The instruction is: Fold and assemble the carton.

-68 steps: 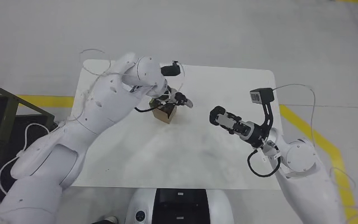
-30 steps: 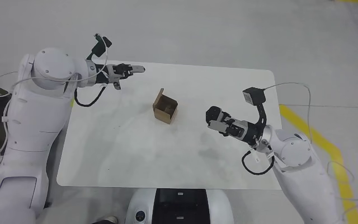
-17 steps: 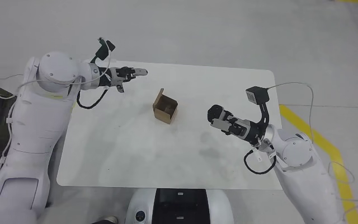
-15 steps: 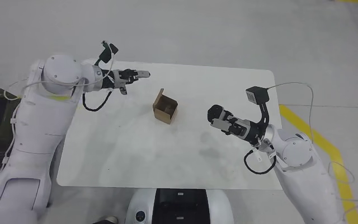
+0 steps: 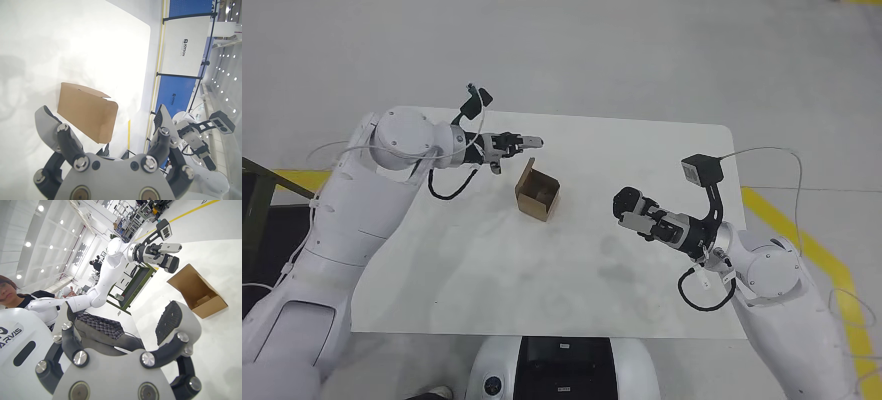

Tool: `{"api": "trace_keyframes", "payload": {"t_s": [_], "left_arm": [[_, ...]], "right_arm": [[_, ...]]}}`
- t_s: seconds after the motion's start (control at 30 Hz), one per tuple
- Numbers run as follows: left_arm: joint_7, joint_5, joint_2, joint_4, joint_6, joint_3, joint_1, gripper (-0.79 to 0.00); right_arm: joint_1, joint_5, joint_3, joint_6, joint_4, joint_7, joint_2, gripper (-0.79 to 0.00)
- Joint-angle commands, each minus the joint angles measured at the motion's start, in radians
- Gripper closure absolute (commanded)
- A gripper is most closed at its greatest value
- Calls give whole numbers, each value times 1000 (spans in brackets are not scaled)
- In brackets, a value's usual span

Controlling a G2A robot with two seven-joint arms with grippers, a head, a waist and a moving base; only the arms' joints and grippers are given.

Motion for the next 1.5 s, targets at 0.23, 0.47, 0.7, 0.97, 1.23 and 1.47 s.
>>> {"api": "trace_keyframes", "payload": {"t_s": [0.23,0.47,0.7,0.97,1.23,1.47], "left_arm": [[12,-1,0,0,-4,-3,1,-785],[145,-114,-4,102,-267,-67,57,-785],[34,-80,4,263,-680,-92,37,-785],[-117,-81,15,329,-907,-98,-37,-785],[-140,0,51,215,-884,-33,-52,-785],[-140,0,51,215,-884,-33,-52,-785]], "right_arm": [[0,0,0,0,0,0,0,-785],[0,0,0,0,0,0,0,-785],[0,0,0,0,0,0,0,-785],[0,0,0,0,0,0,0,-785],[0,0,0,0,0,0,0,-785],[0,0,0,0,0,0,0,-785]]}}
